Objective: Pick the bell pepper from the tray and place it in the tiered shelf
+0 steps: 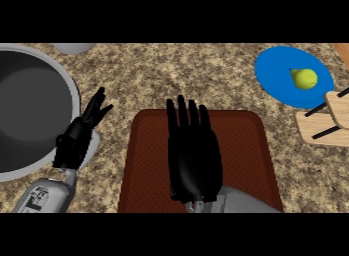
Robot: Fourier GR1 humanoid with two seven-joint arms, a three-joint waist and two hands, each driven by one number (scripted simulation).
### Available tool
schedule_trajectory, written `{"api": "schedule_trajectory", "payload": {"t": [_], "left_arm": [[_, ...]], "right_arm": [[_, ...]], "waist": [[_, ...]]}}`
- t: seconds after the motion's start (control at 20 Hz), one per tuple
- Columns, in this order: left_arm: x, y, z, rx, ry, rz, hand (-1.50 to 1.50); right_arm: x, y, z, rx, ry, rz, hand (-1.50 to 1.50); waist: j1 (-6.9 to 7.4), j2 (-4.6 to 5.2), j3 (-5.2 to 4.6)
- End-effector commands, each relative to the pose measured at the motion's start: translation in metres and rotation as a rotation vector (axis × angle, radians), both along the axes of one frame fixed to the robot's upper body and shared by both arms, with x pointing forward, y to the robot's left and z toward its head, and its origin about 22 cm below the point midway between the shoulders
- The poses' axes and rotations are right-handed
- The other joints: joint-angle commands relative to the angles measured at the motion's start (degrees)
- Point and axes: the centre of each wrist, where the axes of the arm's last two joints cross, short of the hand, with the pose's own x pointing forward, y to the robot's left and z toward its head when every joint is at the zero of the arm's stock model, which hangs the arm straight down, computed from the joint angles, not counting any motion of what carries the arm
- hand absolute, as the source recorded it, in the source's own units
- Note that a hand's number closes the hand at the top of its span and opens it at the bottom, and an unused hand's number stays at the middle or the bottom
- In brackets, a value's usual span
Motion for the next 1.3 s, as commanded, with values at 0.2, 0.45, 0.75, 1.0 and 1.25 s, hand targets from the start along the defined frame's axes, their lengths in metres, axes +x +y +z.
{"api": "schedule_trajectory", "payload": {"t": [0.2,0.45,0.75,1.0,1.25], "left_arm": [[0.001,0.004,0.002,-0.035,0.026,-0.011,0.00],[0.003,-0.004,-0.004,-0.031,0.034,-0.016,0.00],[0.002,0.003,0.005,-0.027,0.021,-0.021,0.00],[-0.006,-0.018,-0.020,-0.036,0.028,-0.007,0.00],[-0.001,0.009,-0.008,-0.011,0.024,-0.004,0.00]], "right_arm": [[-0.020,0.025,-0.010,-0.107,0.037,-0.155,-1.50],[-0.010,0.026,-0.009,-0.106,-0.003,-0.190,-1.50],[-0.004,0.033,-0.012,-0.123,0.019,-0.200,-1.50],[0.003,0.028,-0.014,-0.125,0.031,-0.211,-1.50],[0.002,0.025,-0.022,-0.131,0.040,-0.228,-1.50]], "waist": [[0.06,0.21,-0.09],[0.12,0.29,-0.09],[0.92,0.27,-0.09],[0.12,0.33,-0.10],[0.20,0.27,-0.08]]}}
